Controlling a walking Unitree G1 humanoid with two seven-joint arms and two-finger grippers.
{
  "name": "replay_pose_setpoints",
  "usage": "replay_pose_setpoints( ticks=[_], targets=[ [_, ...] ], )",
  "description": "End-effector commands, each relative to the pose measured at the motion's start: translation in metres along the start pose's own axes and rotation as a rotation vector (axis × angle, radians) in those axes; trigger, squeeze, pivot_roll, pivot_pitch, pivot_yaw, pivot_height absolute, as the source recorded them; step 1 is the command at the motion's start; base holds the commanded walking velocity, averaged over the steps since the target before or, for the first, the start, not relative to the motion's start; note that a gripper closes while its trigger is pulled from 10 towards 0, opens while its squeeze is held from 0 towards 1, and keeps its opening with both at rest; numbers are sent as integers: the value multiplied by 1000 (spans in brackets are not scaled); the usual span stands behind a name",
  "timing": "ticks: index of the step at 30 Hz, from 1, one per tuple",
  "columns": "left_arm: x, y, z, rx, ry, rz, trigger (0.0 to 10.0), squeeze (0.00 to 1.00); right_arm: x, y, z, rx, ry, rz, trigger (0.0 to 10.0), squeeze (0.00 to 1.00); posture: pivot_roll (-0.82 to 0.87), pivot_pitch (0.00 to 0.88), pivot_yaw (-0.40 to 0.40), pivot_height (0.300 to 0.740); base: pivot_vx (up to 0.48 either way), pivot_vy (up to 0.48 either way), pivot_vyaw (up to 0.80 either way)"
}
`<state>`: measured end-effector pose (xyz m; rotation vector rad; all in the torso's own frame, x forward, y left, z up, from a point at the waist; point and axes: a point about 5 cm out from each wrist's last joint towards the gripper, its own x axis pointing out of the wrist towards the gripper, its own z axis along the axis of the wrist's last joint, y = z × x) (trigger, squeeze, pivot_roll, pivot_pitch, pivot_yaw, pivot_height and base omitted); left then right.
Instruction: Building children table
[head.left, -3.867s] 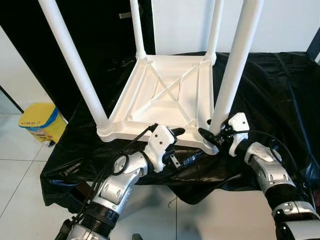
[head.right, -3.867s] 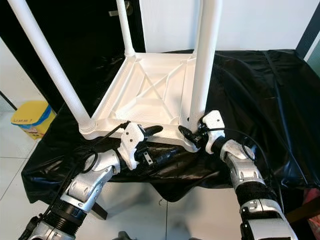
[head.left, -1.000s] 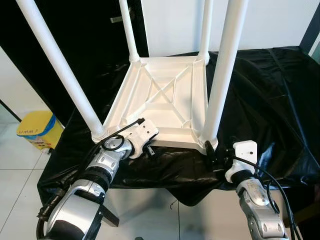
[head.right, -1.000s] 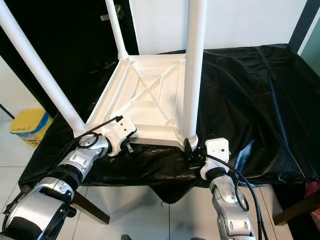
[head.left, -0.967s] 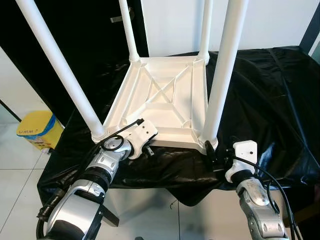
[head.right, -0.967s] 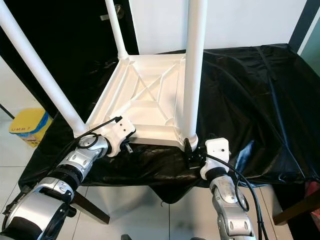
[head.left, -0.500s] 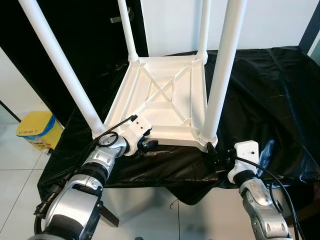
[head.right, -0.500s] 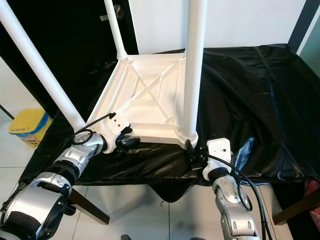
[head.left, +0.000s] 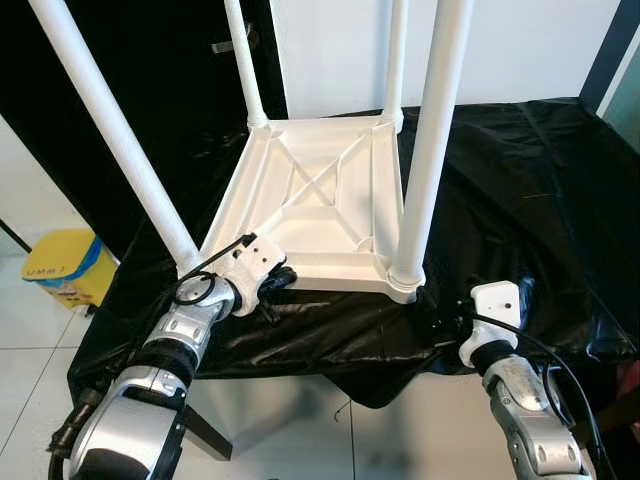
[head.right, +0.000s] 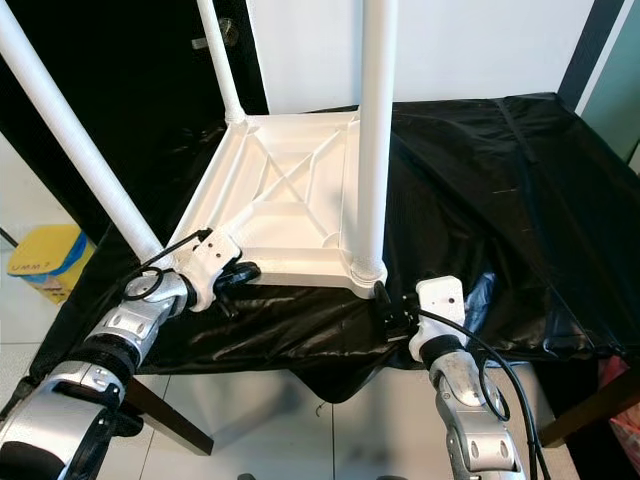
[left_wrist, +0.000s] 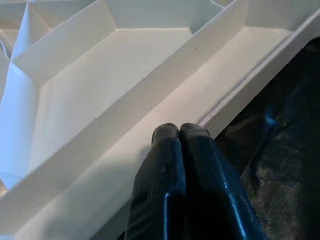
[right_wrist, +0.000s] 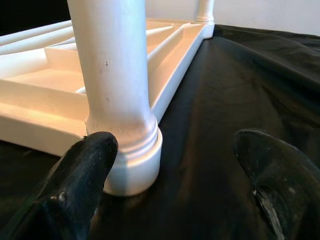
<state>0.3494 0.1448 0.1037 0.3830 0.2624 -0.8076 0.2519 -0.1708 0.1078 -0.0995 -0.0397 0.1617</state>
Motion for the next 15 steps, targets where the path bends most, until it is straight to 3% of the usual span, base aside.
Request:
replay_pose_setpoints(
  ticks=[1,3,4,5,6,13,14,15],
  targets=[
    [0,-8,-14,-94,40,-41,10000,0,1,0,-1,7,1,8,10000,0,-216,0,56,740,0,0,0],
    [1,-8,-10,-105,21,-46,10000,0,2,1,0,5,-5,15,10000,0,-214,0,52,740,0,0,0],
    [3,-6,-7,-109,8,-45,10000,114,2,2,1,5,-10,22,10000,0,-213,0,49,740,0,0,0],
    [3,-5,-5,-104,2,-43,10000,729,2,3,2,5,-15,29,10000,0,-213,0,49,740,0,0,0],
    [4,-3,-3,-102,-1,-39,10000,1000,2,4,3,6,-22,38,10000,0,-212,0,45,740,0,0,0],
    [4,2,7,-73,-43,-11,10000,1000,-5,3,7,47,-63,47,10000,0,-221,0,47,740,0,0,0],
    [5,2,9,-63,-49,-26,10000,945,-7,3,8,54,-72,50,10000,0,-224,0,48,740,0,0,0],
    [5,1,10,-46,-57,-40,10000,0,-8,3,8,59,-79,54,10000,0,-224,0,48,740,0,0,0]
  ],
)
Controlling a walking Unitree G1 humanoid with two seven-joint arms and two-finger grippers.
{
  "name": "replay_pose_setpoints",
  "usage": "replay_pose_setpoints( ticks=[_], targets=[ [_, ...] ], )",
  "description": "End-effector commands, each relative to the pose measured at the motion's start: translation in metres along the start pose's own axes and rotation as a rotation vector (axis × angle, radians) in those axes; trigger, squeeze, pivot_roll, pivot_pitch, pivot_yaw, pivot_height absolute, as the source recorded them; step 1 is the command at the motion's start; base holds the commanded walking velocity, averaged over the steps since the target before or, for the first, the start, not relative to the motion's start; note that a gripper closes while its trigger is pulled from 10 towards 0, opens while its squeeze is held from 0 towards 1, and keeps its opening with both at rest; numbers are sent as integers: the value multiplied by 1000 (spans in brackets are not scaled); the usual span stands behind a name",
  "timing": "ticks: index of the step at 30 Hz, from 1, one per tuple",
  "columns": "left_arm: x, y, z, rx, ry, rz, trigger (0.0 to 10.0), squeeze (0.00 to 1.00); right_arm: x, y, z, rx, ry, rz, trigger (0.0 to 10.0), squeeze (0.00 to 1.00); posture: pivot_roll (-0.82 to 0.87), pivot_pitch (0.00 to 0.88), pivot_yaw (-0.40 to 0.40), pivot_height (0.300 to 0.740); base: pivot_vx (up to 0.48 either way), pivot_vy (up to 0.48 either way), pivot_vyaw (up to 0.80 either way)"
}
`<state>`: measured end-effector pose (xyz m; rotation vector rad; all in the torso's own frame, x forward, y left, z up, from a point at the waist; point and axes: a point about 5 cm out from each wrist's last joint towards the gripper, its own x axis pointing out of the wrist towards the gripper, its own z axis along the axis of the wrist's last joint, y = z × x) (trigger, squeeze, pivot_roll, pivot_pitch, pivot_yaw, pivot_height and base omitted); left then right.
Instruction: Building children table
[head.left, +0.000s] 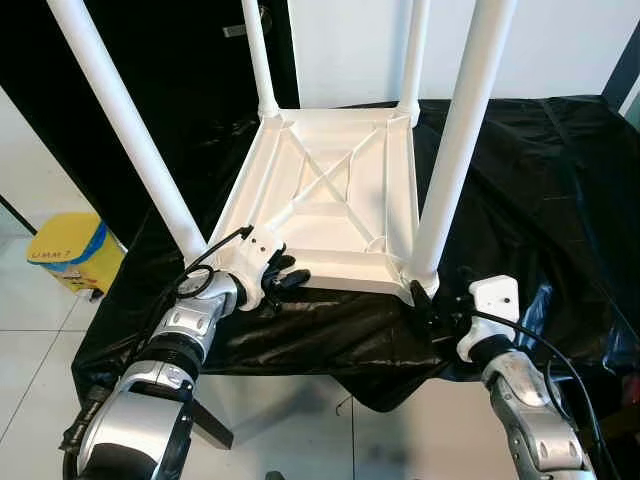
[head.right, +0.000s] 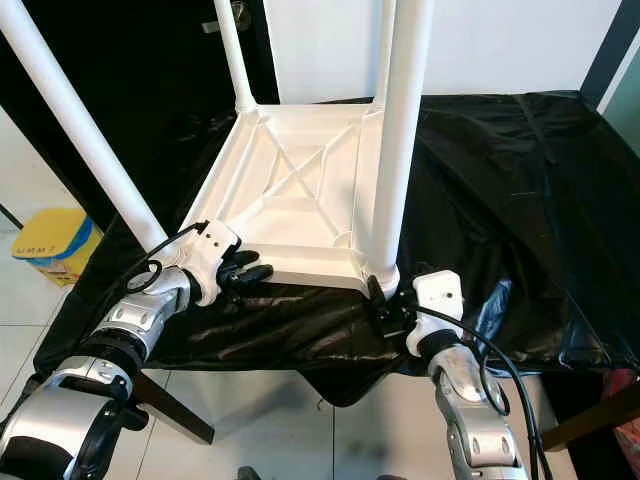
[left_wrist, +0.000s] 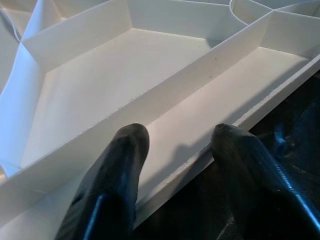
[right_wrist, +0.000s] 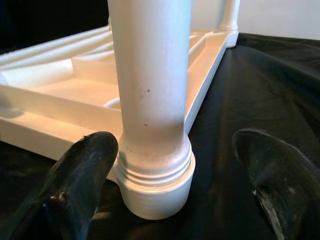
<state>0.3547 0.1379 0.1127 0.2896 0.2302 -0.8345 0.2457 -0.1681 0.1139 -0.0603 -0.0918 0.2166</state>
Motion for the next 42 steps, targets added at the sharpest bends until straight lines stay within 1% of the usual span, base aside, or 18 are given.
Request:
replay_pose_setpoints(
  ticks=[1,3,6,8,10,16,18,19,22,24,25,26,28,31,35,36,37,42],
  targets=[
    [1,-4,0,37,4,-50,10000,0,-6,2,3,29,-31,17,10000,0,-231,0,51,740,0,0,0],
    [1,-6,1,46,-2,-85,10000,0,-8,4,4,32,-36,30,10000,0,-231,0,51,740,0,0,0],
    [0,-13,4,60,-23,-191,10000,0,-15,7,5,39,-32,54,10000,0,-240,10,52,740,0,0,0],
    [0,-15,4,64,-25,-213,10000,0,-16,8,5,40,-28,58,10000,0,-240,10,52,740,0,0,0],
    [0,-19,6,51,-42,-278,10000,0,-19,9,4,42,-20,61,10000,0,-247,29,54,740,0,0,0],
    [3,-15,4,106,8,-239,10000,0,-25,10,3,44,-9,51,10000,0,-258,58,61,740,0,0,0],
    [5,-9,6,65,16,-190,10000,0,-26,11,4,52,-8,43,10000,0,-261,70,63,740,0,0,0],
    [5,-7,6,73,21,-187,10000,1000,-26,12,4,56,-9,38,10000,0,-259,77,68,740,0,0,0],
    [5,-7,7,82,24,-189,10000,1000,-26,12,5,57,-9,34,10000,0,-260,80,69,740,0,0,0],
    [4,-3,9,142,51,-175,10000,1000,-27,15,5,63,-5,29,10000,0,-261,107,77,740,0,0,0],
    [4,-3,9,142,51,-175,10000,1000,-27,15,5,63,-5,29,10000,0,-261,107,77,740,0,0,0],
    [3,-1,8,181,84,-165,10000,0,-29,18,4,67,2,30,10000,0,-263,119,79,740,0,0,0],
    [2,3,6,222,131,-159,10000,0,-33,22,4,71,14,31,10000,0,-265,134,83,740,0,0,0],
    [1,3,5,227,144,-169,10000,0,-35,22,4,70,19,31,10000,0,-267,146,86,740,0,0,0],
    [-1,2,3,217,156,-237,10000,0,-41,21,2,62,40,23,10000,0,-271,167,93,740,0,0,0],
    [-1,4,4,199,156,-232,3176,0,-43,21,2,60,47,20,10000,0,-272,172,95,740,0,0,0],
    [-3,5,5,183,152,-246,0,0,-45,20,2,57,52,18,10000,0,-273,178,99,740,0,0,0],
    [-13,6,2,145,140,-323,0,0,-47,20,0,52,64,12,10000,0,-269,177,102,740,0,0,0]
  ],
)
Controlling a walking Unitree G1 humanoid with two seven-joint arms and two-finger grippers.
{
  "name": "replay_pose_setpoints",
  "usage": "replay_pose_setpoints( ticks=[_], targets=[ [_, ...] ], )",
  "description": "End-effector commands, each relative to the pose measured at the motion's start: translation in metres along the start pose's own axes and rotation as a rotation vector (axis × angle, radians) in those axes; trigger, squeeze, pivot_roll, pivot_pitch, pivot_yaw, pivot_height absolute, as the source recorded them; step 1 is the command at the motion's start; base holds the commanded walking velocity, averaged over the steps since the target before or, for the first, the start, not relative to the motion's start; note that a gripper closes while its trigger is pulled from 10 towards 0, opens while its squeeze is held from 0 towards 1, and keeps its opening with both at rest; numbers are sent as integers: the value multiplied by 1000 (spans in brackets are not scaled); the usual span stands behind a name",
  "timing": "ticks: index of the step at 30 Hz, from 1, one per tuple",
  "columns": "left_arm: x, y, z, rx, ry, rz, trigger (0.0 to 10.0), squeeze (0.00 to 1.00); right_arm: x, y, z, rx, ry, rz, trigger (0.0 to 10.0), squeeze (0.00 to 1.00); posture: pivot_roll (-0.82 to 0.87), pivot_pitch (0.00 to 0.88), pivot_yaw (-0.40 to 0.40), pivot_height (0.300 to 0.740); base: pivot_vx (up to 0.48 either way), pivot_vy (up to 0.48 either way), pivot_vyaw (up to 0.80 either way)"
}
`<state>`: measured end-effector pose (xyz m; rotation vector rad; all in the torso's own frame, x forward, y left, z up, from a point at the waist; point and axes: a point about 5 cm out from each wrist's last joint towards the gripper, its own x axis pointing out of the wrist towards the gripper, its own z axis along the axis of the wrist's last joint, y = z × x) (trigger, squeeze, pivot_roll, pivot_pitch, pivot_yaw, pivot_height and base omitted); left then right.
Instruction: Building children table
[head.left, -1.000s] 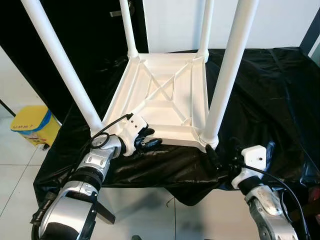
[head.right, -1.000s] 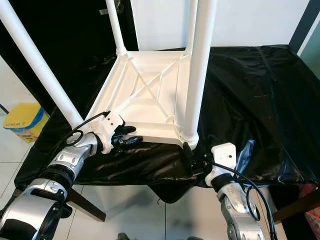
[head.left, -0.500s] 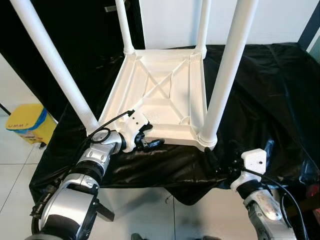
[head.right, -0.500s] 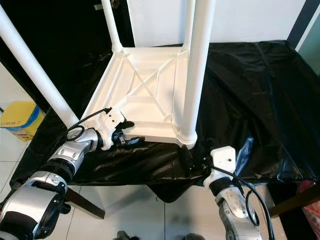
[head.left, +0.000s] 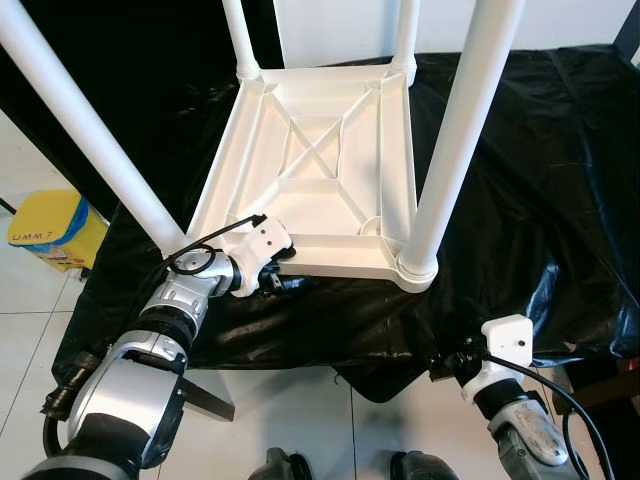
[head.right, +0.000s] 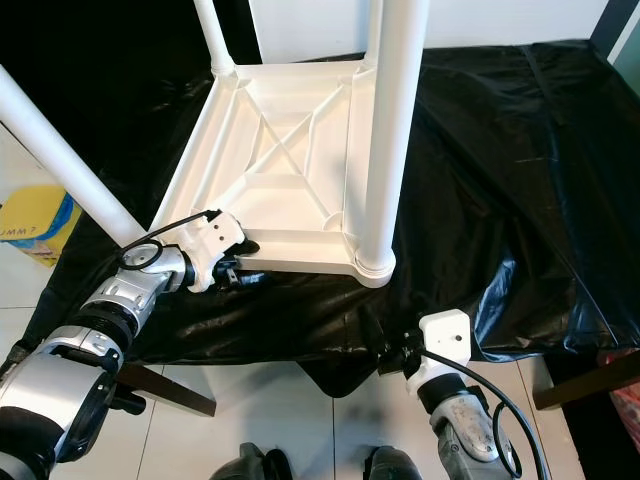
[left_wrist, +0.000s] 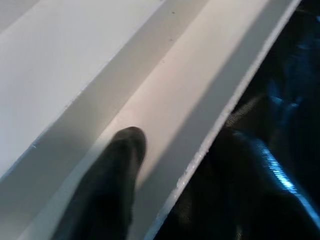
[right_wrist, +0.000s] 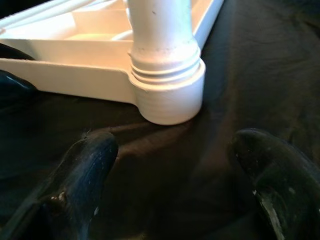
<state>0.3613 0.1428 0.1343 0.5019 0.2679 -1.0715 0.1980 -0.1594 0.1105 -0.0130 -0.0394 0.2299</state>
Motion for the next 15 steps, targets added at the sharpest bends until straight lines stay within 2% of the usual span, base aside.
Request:
replay_pose_setpoints(
  ticks=[1,5,11,12,15],
  targets=[
    [-4,-10,-15,-59,30,-104,0,0,-2,2,-2,-1,17,-1,10000,0,-269,177,102,740,0,0,0],
    [-14,-17,-26,-75,35,-170,0,0,-1,4,-3,-2,25,5,10000,0,-257,170,100,740,0,0,0],
    [-20,-22,-33,-65,51,-186,0,0,0,5,-3,-5,29,12,10000,0,-253,166,100,740,0,0,0],
    [-29,-37,-43,-73,55,-218,0,0,4,4,-3,-12,29,23,10000,0,-240,147,96,740,0,0,0],
    [-34,-46,-47,-80,53,-235,0,0,7,3,-3,-16,28,28,10000,0,-239,145,96,740,0,0,0]
  ],
)
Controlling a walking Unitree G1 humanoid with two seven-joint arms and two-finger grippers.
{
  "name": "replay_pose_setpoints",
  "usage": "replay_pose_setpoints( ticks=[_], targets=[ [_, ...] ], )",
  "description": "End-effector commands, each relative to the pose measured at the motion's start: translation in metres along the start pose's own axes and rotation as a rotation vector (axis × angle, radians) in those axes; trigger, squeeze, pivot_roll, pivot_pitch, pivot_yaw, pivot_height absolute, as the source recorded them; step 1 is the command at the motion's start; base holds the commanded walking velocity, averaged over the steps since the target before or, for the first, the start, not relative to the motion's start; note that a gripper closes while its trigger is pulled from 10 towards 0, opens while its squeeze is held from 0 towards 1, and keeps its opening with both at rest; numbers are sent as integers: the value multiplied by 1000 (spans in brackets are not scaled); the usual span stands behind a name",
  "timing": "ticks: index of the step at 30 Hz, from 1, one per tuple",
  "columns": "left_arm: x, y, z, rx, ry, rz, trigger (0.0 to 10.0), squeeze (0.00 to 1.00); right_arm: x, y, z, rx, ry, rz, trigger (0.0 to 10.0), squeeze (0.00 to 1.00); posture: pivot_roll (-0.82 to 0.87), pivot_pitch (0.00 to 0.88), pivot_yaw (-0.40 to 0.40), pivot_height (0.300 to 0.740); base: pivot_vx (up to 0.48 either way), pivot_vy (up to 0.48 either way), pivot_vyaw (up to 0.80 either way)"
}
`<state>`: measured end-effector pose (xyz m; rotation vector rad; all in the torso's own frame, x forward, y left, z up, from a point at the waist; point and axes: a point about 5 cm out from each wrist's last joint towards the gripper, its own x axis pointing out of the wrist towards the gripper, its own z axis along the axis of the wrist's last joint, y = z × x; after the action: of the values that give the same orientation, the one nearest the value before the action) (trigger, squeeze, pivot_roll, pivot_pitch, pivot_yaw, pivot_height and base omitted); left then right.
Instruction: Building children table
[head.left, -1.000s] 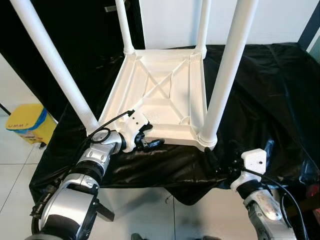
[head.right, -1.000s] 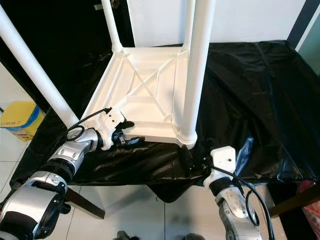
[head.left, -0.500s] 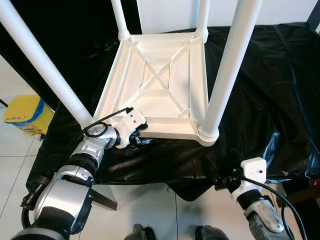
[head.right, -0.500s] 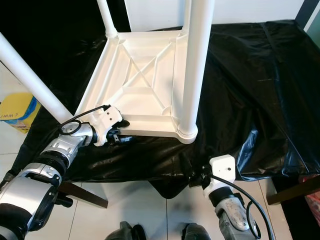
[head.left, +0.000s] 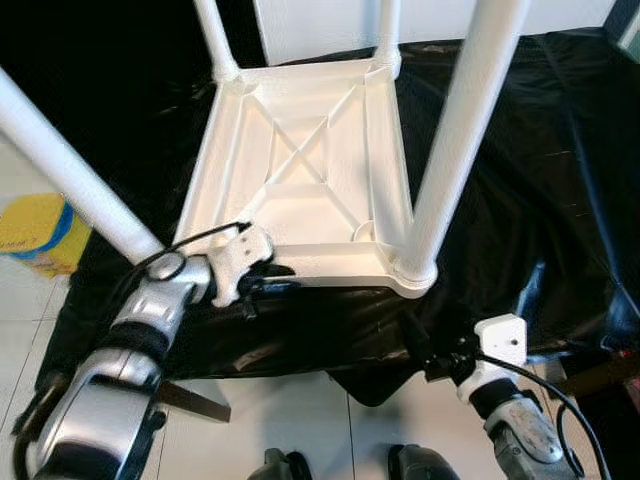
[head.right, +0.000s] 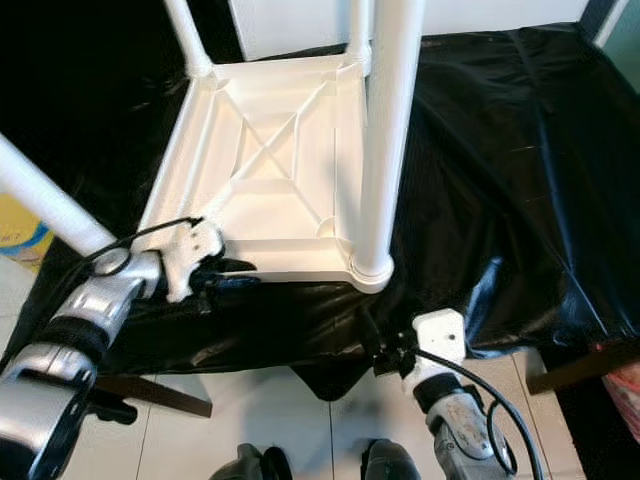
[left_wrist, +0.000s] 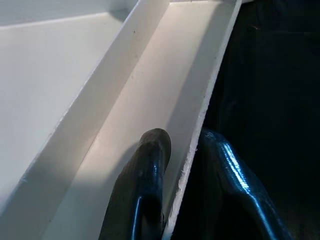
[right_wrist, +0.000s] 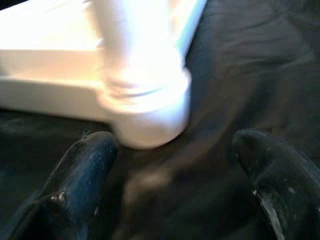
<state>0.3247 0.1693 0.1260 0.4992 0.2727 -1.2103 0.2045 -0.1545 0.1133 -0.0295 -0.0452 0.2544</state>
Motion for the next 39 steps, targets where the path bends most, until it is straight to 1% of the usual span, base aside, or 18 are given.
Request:
replay_pose_setpoints(
  ticks=[1,6,9,10,11,14,15,16,23,24,25,26,32,33,34,35,37,39],
  targets=[
    [1,-23,-27,-111,66,-103,0,0,-1,0,-6,0,32,4,10000,0,-239,145,96,740,0,0,0],
    [-1,-29,-27,-124,51,-87,0,0,1,-1,-5,-3,29,6,10000,0,-235,142,95,740,0,0,0],
    [-9,-32,-29,-160,26,73,0,0,9,-6,-3,-13,17,5,10000,0,-222,124,85,740,0,0,0],
    [-9,-32,-29,-160,26,73,0,0,9,-6,-3,-13,17,5,10000,0,-222,124,85,740,0,0,0],
    [-13,-30,-27,-190,2,158,0,0,12,-7,-2,-15,9,7,10000,0,-218,121,82,740,0,0,0],
    [-15,-29,-27,-208,-11,219,0,0,15,-7,0,-15,0,15,10000,0,-212,116,75,740,0,0,0],
    [-16,-29,-24,-226,-30,265,863,0,18,-6,2,-17,-8,31,10000,0,-205,112,68,740,0,0,0],
    [-16,-31,-20,-246,-54,296,10000,1000,20,-5,3,-17,-14,46,10000,0,-200,108,64,740,0,0,0],
    [-10,-37,-8,-262,-98,309,10000,1000,28,0,6,-26,-30,85,10000,0,-190,96,56,740,0,0,0],
    [-10,-38,-8,-253,-84,323,10000,839,30,0,7,-27,-36,88,10000,0,-189,94,55,740,0,0,0],
    [-10,-38,-8,-253,-84,323,10000,839,30,0,7,-27,-36,88,10000,0,-189,94,55,740,0,0,0],
    [-10,-38,-8,-250,-76,334,10000,0,33,0,8,-26,-42,92,10000,0,-186,91,54,740,0,0,0],
    [-8,-37,-3,-256,-82,378,10000,0,36,3,10,-35,-54,117,10000,0,-182,91,53,740,0,0,0],
    [-7,-37,2,-262,-120,389,10000,1000,36,3,10,-40,-58,120,10000,0,-182,91,52,740,0,0,0],
    [-7,-37,2,-262,-120,389,10000,1000,36,3,10,-40,-58,120,10000,0,-182,91,52,740,0,0,0],
    [-5,-37,13,-279,-191,398,10000,1000,36,3,11,-42,-65,118,10000,0,-184,89,52,740,0,0,0],
    [-5,-37,13,-279,-191,398,10000,1000,36,3,11,-42,-65,118,10000,0,-184,89,52,740,0,0,0],
    [-2,-37,26,-262,-260,424,10000,1000,36,3,13,-50,-76,115,10000,0,-182,86,51,740,0,0,0]
  ],
)
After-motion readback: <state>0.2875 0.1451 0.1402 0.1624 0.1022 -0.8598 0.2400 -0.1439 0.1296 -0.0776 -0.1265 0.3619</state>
